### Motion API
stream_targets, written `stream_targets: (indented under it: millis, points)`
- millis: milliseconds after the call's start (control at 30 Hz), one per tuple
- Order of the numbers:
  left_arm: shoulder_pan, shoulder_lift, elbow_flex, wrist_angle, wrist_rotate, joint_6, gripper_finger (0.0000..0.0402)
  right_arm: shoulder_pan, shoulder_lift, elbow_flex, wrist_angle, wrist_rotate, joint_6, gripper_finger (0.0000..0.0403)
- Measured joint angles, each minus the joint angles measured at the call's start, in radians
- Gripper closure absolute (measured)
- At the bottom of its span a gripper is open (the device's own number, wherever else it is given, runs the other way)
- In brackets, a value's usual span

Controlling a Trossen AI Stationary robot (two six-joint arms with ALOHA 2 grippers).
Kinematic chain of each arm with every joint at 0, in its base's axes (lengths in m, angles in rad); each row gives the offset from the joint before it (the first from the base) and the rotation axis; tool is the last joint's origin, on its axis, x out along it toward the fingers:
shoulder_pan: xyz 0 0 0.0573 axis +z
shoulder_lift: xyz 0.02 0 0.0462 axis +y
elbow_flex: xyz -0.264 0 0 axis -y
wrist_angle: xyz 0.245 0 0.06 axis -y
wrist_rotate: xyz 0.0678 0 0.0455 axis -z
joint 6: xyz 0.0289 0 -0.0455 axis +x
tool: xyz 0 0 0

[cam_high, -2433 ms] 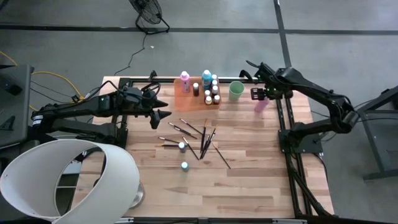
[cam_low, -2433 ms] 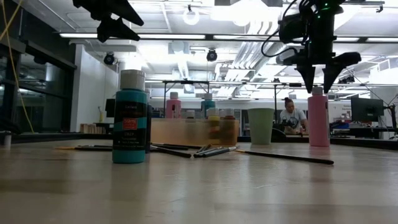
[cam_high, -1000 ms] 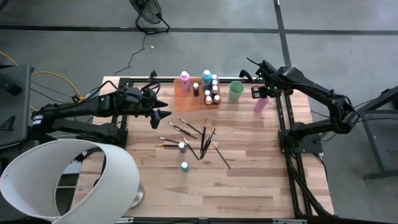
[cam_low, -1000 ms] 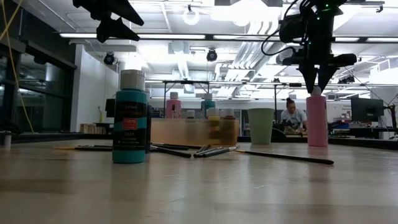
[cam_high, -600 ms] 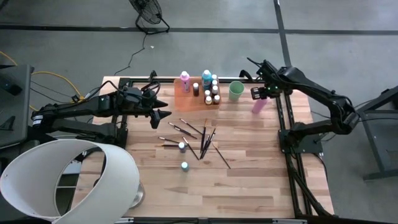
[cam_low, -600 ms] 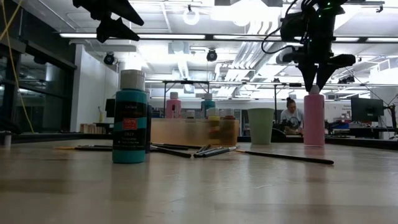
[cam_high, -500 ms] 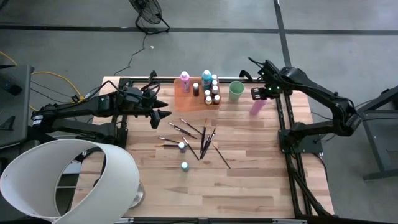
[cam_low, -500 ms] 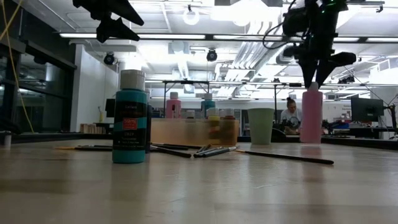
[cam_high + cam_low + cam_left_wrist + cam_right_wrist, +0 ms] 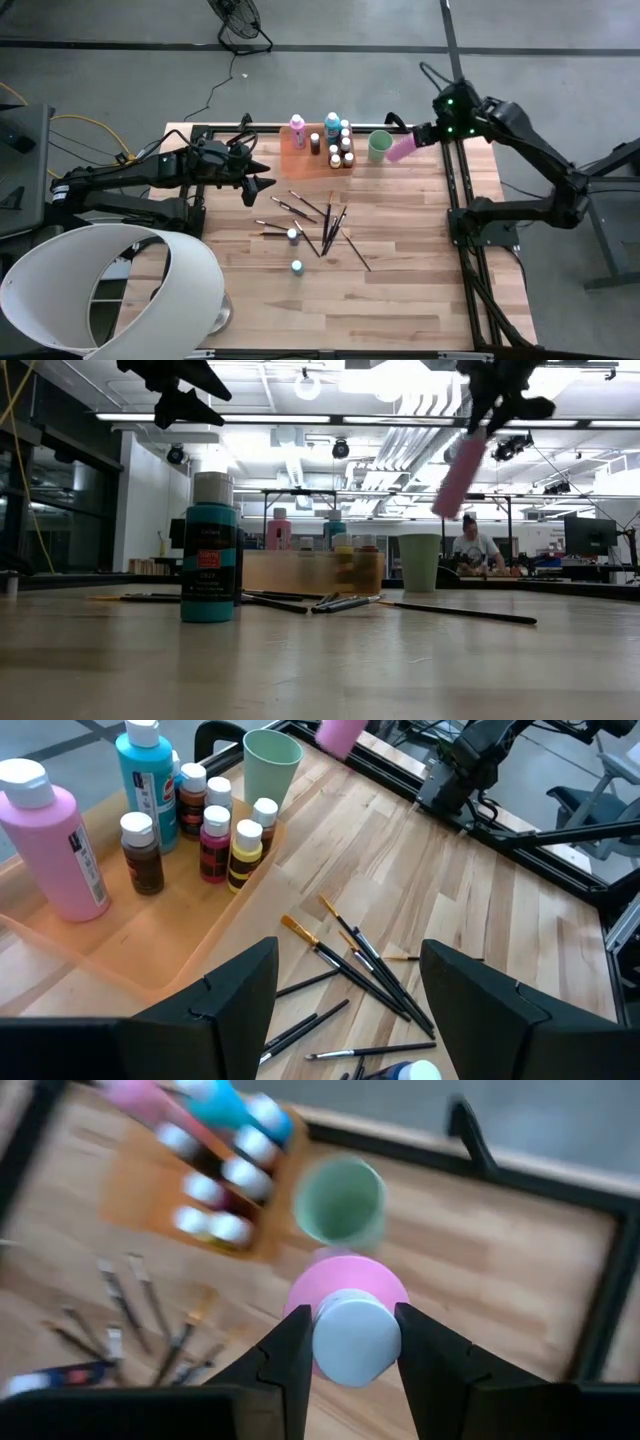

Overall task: Pick & Place Paint Supplies
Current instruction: Put the large pink paint bottle into the orange bin

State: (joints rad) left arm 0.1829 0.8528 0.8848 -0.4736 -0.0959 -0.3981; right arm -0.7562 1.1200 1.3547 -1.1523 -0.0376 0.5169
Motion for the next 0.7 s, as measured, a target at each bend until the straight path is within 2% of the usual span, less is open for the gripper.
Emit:
stream_targets:
  millis: [333,700]
  points:
    - [0.000,0.000,0.000,0.000,-0.001,0.000,0.0163,0.124,0.087,0.230,0.062,-0.042,-0.061,0.0288]
    - [0.000,0.000,0.000,0.000,-0.014,-0.001,0.0163,0.272,0.291,0.387,0.226,-0.104,-0.154,0.0288]
